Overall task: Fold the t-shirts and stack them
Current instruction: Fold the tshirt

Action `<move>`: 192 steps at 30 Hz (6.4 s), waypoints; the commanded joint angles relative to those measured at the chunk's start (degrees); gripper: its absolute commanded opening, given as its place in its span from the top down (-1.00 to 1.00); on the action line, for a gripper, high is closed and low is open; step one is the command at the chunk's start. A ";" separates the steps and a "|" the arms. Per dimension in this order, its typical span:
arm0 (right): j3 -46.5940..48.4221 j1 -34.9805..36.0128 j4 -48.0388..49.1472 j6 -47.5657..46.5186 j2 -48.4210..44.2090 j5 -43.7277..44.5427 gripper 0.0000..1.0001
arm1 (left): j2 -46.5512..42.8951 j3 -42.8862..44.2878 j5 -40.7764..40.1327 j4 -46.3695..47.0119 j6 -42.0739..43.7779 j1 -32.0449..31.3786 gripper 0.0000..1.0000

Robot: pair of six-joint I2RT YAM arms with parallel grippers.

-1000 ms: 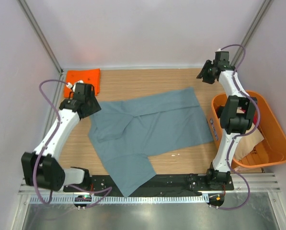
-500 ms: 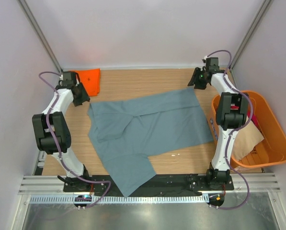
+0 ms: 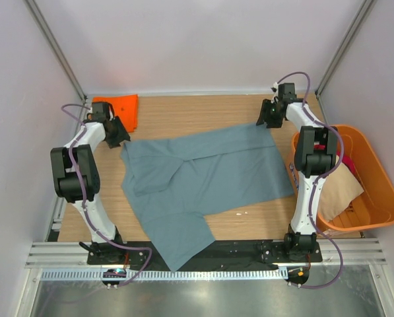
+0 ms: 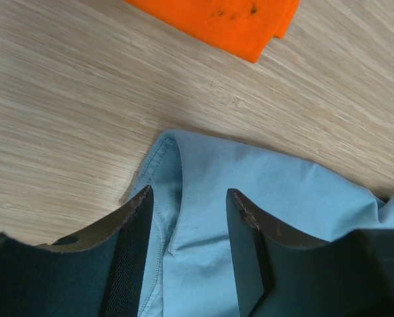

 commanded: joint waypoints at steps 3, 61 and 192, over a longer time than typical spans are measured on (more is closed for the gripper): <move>0.89 -0.13 -0.50 -2.42 -0.28 1.24 -0.13 | 1.66 1.81 0.17 2.57 -1.25 0.13 0.02; 19.00 0.49 -16.05 7.60 -0.60 18.04 -0.11 | -23.46 -6.96 -11.66 -15.88 -10.54 -5.76 -0.15; -6.42 15.01 -3.85 6.91 -14.35 8.51 -0.02 | -25.25 -12.70 -9.50 -10.26 -9.69 -6.46 -0.24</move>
